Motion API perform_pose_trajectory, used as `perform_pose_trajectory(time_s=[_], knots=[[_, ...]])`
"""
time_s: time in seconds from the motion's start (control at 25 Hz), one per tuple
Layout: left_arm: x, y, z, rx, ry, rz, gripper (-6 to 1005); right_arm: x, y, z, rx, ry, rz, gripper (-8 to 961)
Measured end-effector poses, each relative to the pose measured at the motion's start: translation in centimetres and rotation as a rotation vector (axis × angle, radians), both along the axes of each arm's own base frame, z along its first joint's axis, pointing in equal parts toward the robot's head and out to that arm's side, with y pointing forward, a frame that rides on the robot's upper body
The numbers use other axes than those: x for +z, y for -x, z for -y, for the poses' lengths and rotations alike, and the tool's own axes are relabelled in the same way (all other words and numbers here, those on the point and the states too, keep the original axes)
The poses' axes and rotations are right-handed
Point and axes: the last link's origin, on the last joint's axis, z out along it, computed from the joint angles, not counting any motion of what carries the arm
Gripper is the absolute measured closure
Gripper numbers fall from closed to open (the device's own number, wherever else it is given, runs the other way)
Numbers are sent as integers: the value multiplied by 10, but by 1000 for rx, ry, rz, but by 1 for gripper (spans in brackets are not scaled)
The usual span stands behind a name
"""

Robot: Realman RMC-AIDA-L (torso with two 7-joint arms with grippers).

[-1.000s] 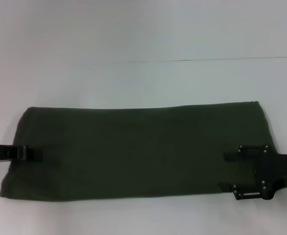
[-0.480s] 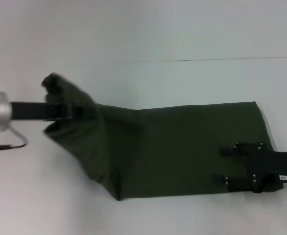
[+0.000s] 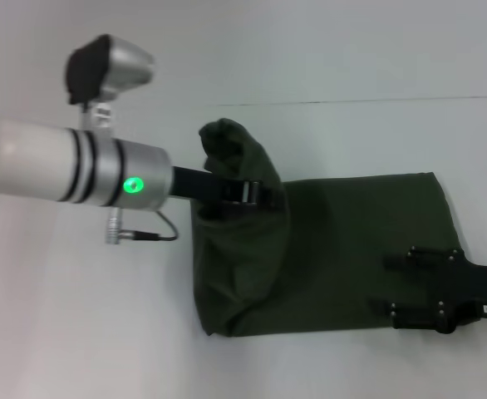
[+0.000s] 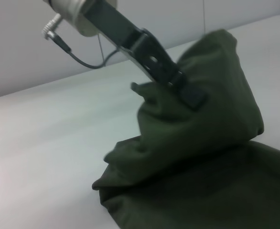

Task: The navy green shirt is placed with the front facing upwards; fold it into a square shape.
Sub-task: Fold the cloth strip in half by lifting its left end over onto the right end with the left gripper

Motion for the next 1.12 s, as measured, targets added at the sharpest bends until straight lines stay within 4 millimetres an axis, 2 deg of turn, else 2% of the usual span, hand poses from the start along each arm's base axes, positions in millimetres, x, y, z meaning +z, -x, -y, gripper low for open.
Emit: perform_pose_trajectory(time_s=[0.16, 0.36, 0.72, 0.96, 1.12], knots=[[-23, -11, -6, 24, 16, -37, 909, 3, -6, 4, -22, -16, -8, 133], [-39, -22, -6, 42, 26, -25, 910, 9, -14, 11, -42, -57, -21, 134], [-50, -58, 1, -21, 42, 73, 910, 19, -27, 18, -86, -114, -33, 137], [-64, -70, 2, -43, 30, 59, 910, 20, -30, 24, -93, -112, -40, 242], [-64, -75, 4, -56, 36, 74, 910, 19, -31, 26, -98, -115, -38, 238]])
